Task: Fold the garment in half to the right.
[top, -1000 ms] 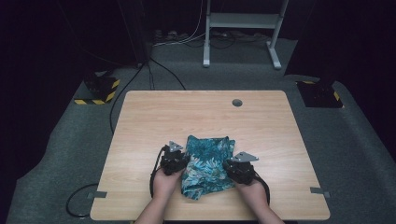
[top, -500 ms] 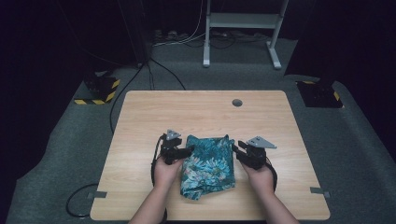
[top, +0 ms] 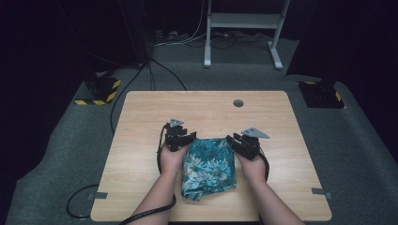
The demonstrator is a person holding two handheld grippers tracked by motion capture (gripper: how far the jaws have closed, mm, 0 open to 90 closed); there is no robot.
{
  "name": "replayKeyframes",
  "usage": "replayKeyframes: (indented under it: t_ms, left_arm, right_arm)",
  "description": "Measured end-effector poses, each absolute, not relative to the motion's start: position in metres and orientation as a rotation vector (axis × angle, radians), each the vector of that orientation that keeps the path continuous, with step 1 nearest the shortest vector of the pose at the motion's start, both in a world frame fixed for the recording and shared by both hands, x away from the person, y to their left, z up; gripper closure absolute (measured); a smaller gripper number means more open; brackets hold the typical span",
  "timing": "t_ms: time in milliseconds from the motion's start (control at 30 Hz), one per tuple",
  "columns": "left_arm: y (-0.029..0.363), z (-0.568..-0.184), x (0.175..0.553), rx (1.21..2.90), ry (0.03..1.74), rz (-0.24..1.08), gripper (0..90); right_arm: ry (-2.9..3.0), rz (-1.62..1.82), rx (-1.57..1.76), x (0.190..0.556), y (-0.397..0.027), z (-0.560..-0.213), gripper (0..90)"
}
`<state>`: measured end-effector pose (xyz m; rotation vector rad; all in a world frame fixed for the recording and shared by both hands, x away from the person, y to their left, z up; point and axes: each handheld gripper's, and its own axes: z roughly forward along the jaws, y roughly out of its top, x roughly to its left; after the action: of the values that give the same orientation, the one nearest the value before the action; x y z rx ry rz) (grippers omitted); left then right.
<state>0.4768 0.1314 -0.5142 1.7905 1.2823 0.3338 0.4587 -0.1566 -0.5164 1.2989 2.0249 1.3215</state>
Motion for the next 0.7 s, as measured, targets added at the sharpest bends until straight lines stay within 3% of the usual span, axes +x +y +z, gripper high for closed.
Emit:
replayKeyframes:
  t_ms: [100, 200, 233, 367, 700]
  left_arm:
    - [0.131, -0.520, 0.477, 1.790, 1.301, 0.305, 62.6]
    - [0.132, -0.524, 0.477, 1.788, 1.307, 0.286, 72.7]
    - [0.132, -0.525, 0.477, 1.788, 1.307, 0.279, 75.1]
    - [0.130, -0.525, 0.477, 1.811, 1.297, 0.275, 86.3]
    - [0.140, -0.527, 0.478, 1.767, 1.322, 0.248, 87.5]
  right_arm:
    - [2.040, 1.310, 1.295, 0.461, -0.153, -0.519, 68.0]
    - [2.055, 1.289, 1.270, 0.461, -0.149, -0.520, 86.2]
    - [2.058, 1.284, 1.259, 0.461, -0.148, -0.520, 88.2]
    - [2.083, 1.261, 1.245, 0.460, -0.145, -0.518, 89.9]
    - [2.102, 1.217, 1.277, 0.464, -0.164, -0.520, 90.0]
